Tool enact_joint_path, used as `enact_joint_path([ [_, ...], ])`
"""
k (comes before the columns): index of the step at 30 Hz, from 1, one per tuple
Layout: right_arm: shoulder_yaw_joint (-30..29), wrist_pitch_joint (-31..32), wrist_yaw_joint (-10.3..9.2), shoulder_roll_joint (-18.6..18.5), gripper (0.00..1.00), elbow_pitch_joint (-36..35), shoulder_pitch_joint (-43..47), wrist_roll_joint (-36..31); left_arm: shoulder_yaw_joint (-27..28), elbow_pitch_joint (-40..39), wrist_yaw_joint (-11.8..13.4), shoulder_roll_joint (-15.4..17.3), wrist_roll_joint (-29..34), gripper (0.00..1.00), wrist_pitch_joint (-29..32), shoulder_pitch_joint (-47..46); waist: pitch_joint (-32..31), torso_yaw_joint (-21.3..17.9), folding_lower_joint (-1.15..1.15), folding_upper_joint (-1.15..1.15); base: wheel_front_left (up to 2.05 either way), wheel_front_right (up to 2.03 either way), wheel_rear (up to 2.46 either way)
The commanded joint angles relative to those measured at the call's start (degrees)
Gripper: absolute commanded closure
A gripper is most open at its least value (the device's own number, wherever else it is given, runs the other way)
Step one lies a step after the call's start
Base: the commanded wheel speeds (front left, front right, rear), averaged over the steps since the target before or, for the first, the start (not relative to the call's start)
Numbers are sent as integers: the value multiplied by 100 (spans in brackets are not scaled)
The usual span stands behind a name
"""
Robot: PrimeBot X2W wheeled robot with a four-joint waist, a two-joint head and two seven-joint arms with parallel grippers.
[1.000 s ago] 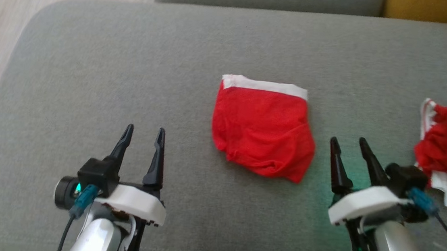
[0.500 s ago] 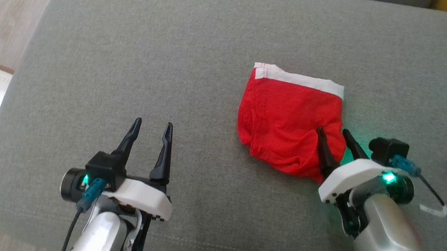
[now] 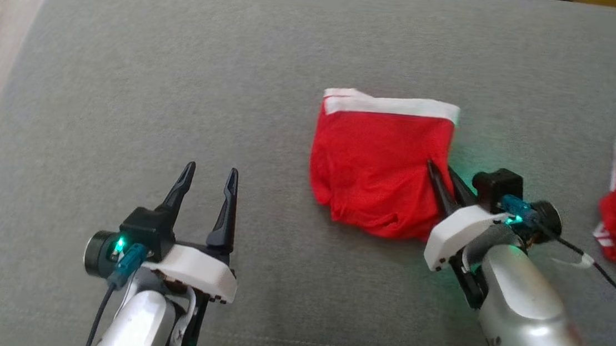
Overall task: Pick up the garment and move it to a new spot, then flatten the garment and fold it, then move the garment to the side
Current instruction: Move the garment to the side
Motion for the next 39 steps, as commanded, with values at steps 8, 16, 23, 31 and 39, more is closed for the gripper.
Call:
enact_joint_path([
  [8,522,-156,37,-268,100,-787,-23,-833,157,-187,-18,15,-63,0,-52,-152,-306,-934,0,0,0,0,0],
  [16,1365,443,37,-1723,100,-1700,-99,-331,233,-234,-56,15,50,0,-52,-337,-6,-1656,0,0,0,0,0],
  [23,1321,973,37,-3052,100,-2512,-234,321,295,-226,-159,15,178,0,-52,-630,478,-1995,0,0,0,0,0],
  [31,471,1275,37,-3537,100,-2370,-137,384,334,-180,-252,15,265,0,-52,-881,783,-2055,0,0,0,0,0],
  [39,-538,1522,37,-3062,100,-2087,-79,416,353,-148,-325,15,336,0,-52,-1109,1106,-1997,0,0,0,0,0],
])
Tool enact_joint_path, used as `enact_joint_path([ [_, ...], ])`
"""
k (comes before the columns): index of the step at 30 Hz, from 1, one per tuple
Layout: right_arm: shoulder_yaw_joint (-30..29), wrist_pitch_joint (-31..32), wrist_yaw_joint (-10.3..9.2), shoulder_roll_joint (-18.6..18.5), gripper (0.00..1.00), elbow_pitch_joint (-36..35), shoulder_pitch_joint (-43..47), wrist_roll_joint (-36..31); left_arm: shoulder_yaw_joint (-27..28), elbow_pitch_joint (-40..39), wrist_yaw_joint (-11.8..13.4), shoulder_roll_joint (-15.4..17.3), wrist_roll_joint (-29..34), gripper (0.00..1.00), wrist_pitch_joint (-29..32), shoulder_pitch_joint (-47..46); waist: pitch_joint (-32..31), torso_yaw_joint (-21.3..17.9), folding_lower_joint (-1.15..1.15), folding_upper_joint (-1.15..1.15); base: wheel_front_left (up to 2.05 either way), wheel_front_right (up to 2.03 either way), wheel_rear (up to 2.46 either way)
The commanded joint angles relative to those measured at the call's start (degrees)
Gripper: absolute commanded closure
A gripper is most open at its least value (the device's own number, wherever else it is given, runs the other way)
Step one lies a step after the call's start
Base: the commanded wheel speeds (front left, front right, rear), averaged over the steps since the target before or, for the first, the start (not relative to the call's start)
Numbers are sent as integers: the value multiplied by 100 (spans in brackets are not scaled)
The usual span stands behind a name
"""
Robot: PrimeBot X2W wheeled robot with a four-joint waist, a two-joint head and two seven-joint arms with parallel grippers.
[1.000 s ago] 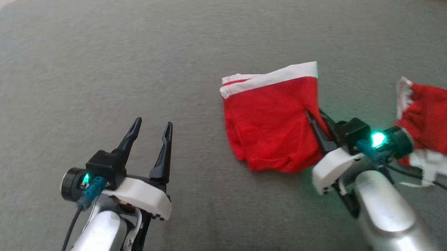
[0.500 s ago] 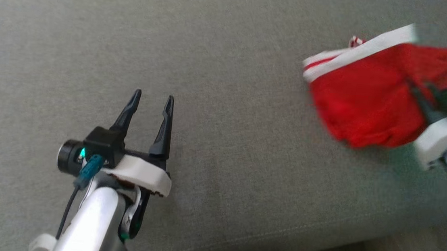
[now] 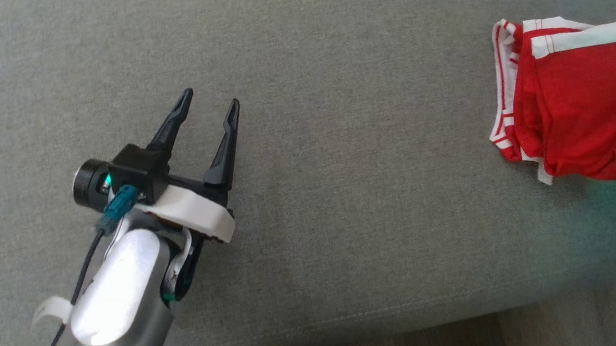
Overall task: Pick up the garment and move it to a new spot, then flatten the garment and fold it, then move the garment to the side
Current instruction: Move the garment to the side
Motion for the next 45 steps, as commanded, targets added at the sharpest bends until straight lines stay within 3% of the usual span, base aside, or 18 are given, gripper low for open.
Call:
enact_joint_path([
  [1,-84,-7,37,-90,100,-117,50,20,163,-139,-24,28,86,0,-52,-196,80,46,0,0,0,0,0],
  [12,-577,29,37,218,100,125,20,-215,235,-72,-81,28,188,0,-52,-289,261,217,0,0,0,0,0],
  [14,-719,-60,37,265,0,164,-19,-306,247,-67,-84,28,188,0,-52,-290,239,227,0,0,0,0,0],
  [21,-1014,-214,37,475,0,260,-95,-631,286,-51,-68,28,151,0,-52,-212,-20,218,0,0,0,0,0],
  [26,-1020,-455,37,792,0,-139,-166,-695,298,-94,-9,28,0,0,-52,-51,-482,267,0,0,0,0,0],
  [34,-889,-729,37,1449,0,-1018,68,-433,328,-208,121,28,-129,0,-52,263,-1134,506,0,0,0,0,0],
  [42,-922,-1091,37,2460,0,-1657,969,-455,276,-352,244,28,-236,0,-52,781,-1803,967,0,0,0,0,0],
  [45,-918,-1155,37,2733,0,-1726,1404,-521,257,-452,219,28,-709,0,-52,1010,-1967,1105,0,0,0,0,0],
])
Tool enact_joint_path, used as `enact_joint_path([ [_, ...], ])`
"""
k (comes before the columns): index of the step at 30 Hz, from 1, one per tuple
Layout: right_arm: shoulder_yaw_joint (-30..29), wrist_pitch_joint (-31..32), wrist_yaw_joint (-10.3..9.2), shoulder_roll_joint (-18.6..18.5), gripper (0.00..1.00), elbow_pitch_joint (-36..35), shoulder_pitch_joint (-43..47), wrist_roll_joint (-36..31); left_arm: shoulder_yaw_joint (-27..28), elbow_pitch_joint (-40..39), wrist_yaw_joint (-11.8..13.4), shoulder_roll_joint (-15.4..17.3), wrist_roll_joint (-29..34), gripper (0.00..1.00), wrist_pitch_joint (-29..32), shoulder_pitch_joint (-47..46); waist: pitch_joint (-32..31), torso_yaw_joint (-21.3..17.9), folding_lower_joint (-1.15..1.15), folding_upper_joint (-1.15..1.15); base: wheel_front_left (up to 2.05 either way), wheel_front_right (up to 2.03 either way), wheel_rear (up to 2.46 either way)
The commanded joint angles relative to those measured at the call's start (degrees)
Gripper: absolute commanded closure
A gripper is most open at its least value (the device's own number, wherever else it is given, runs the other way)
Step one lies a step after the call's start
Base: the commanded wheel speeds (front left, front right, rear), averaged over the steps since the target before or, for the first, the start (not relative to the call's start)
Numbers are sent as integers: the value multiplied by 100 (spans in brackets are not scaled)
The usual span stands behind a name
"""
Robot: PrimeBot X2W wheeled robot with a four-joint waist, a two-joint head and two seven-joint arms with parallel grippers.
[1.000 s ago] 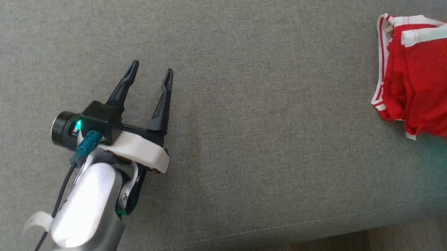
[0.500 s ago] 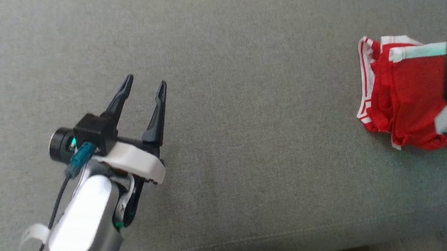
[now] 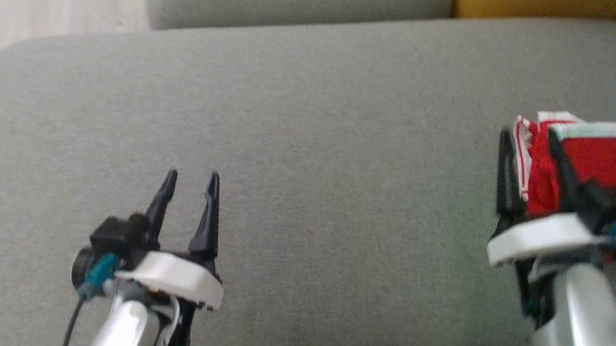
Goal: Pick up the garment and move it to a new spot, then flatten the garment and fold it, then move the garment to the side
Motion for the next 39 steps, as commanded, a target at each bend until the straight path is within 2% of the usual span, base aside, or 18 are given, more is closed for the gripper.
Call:
enact_joint_path([
  [1,92,-110,37,38,0,-237,-51,-58,129,-216,-7,26,20,0,-46,-129,-230,208,0,0,0,0,0],
  [7,-62,-375,37,195,0,-326,730,-149,106,-216,27,26,88,0,-46,213,-388,356,0,0,0,0,0],
  [12,74,-512,37,204,0,-389,1072,213,215,-369,29,26,278,0,-46,472,-433,306,0,0,0,0,0],
  [16,118,-561,37,205,0,-404,1172,326,277,-399,-156,26,-144,0,-46,617,-446,269,0,0,0,0,0],
  [20,150,-580,37,205,0,-375,1199,351,389,-474,-237,26,-145,0,-46,627,-440,242,0,0,0,0,0],
  [31,254,-606,37,206,0,-318,1225,385,432,-480,7,26,112,0,-46,631,-451,187,0,0,0,0,0],
  [39,269,-613,37,206,0,-320,1204,405,465,-648,-8,26,62,0,-46,656,-434,173,0,0,0,0,0],
])
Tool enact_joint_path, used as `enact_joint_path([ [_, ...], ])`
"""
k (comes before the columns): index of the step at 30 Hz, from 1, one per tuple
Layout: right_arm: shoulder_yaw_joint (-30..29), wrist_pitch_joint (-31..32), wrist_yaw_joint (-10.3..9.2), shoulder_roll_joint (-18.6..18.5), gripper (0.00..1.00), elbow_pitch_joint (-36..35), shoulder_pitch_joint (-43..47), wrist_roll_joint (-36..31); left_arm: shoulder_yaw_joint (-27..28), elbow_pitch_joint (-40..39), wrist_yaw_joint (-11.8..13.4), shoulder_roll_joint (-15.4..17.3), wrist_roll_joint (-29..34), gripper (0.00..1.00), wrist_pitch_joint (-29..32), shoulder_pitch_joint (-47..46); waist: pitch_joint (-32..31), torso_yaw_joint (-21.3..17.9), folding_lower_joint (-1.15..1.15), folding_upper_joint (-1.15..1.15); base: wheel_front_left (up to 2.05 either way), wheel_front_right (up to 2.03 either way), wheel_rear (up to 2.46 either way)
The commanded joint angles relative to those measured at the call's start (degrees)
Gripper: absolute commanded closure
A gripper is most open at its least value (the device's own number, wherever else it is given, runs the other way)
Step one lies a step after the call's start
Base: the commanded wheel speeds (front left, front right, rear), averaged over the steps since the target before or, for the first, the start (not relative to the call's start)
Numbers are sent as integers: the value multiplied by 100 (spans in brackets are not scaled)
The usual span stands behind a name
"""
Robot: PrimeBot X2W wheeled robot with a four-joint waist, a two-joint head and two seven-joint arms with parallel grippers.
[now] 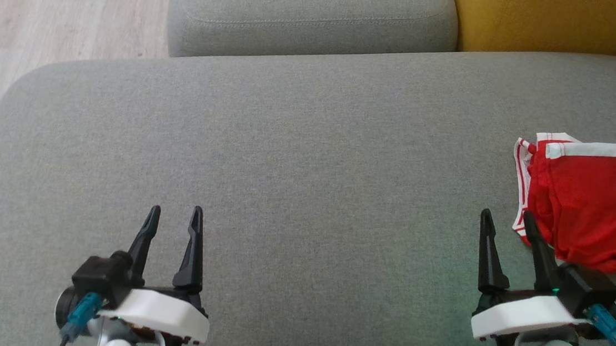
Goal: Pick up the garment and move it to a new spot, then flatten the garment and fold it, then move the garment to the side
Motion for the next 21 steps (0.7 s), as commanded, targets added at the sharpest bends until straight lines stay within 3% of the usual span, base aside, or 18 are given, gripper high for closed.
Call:
enact_joint_path([
  [1,131,-71,37,-9,0,-170,-160,21,211,-220,-2,14,-19,0,-46,-183,7,1,0,0,0,0,0],
  [21,225,-78,37,-8,0,-247,-185,-17,345,-359,-9,14,-89,0,-46,-133,54,-29,0,0,0,0,0],
])
